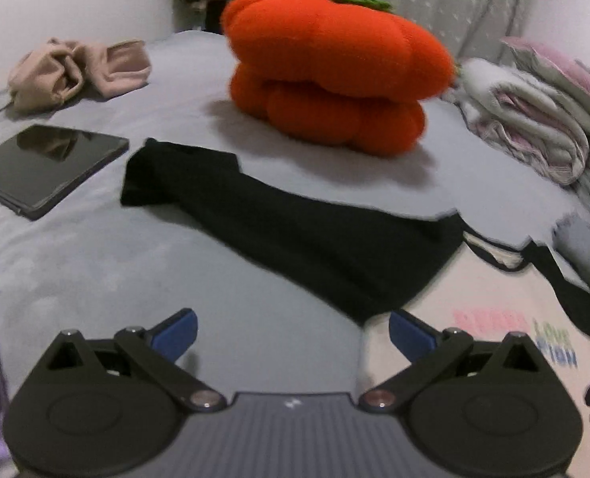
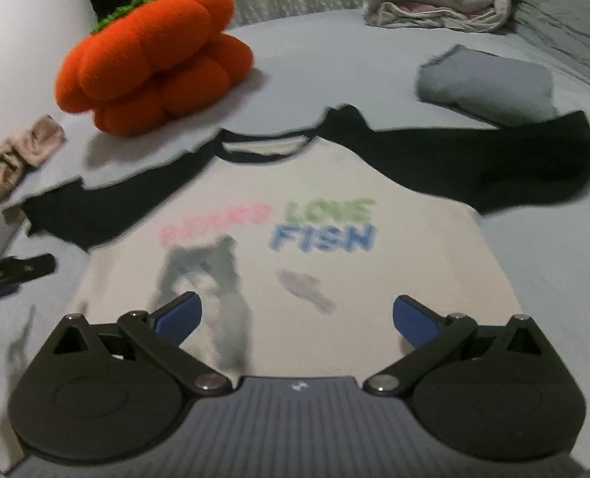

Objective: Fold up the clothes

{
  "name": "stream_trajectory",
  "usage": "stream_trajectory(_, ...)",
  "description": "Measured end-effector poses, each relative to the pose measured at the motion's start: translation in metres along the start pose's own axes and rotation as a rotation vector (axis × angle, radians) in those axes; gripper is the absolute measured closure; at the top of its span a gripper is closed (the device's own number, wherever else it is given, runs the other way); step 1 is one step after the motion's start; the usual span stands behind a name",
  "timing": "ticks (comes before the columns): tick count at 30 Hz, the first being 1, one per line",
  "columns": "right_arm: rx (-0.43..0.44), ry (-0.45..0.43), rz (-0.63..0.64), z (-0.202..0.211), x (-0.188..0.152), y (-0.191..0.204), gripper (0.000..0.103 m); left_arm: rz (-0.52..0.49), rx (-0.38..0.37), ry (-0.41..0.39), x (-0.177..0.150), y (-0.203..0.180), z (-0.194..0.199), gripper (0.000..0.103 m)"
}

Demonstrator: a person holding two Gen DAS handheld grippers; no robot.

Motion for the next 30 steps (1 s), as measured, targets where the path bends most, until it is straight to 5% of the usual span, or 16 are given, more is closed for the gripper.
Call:
stream_trajectory(5, 0.052, -0.018, 0.028, -0.006, 0.022, 0.024, 0.0, 0.146, 0.026, -0.05, 0.005, 0.056, -0.011, 0.02)
stream_trajectory(11, 0.08, -0.048, 0.098, -0.023, 0.037, 0.051, 0.001, 0.304, -0.014, -0.142, 0.037, 0.094, -0.025, 0.021)
stream_trajectory(15, 0.104, -0.032, 0.115, -0.037, 0.04, 0.067, 0.002, 0.413, -0.004, -0.253, 0.047, 0.127, -0.033, 0.044)
stream_trajectory(20, 0.132, -0.041, 0.119, -0.046, 0.046, 0.085, 0.002, 0.523, -0.069, -0.33, 0.057, 0.137, -0.042, 0.052)
stream_trajectory(23, 0.162, -0.077, 0.125, -0.05, 0.055, 0.101, 0.004, 0.535, -0.101, -0.317, 0.055, 0.133, -0.046, 0.061)
stream_trajectory(26, 0.212, -0.122, 0.125, -0.055, 0.064, 0.12, 0.007, 0.515, -0.027, -0.216, 0.05, 0.131, -0.053, 0.09)
stream_trajectory(30, 0.288, -0.136, 0.121, -0.071, 0.07, 0.154, 0.025, 0.466, 0.031, -0.151, 0.053, 0.125, -0.045, 0.092)
Point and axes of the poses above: each gripper's, at about its wrist camera, not at the fingertips, and z roughly against the way its jaws point, y to its left, x to its top, the point moved 5 cm from there along -z, roughly the way its jaws point, and after that the axes turned 13 degrees about -x, right-handed, at the moved point
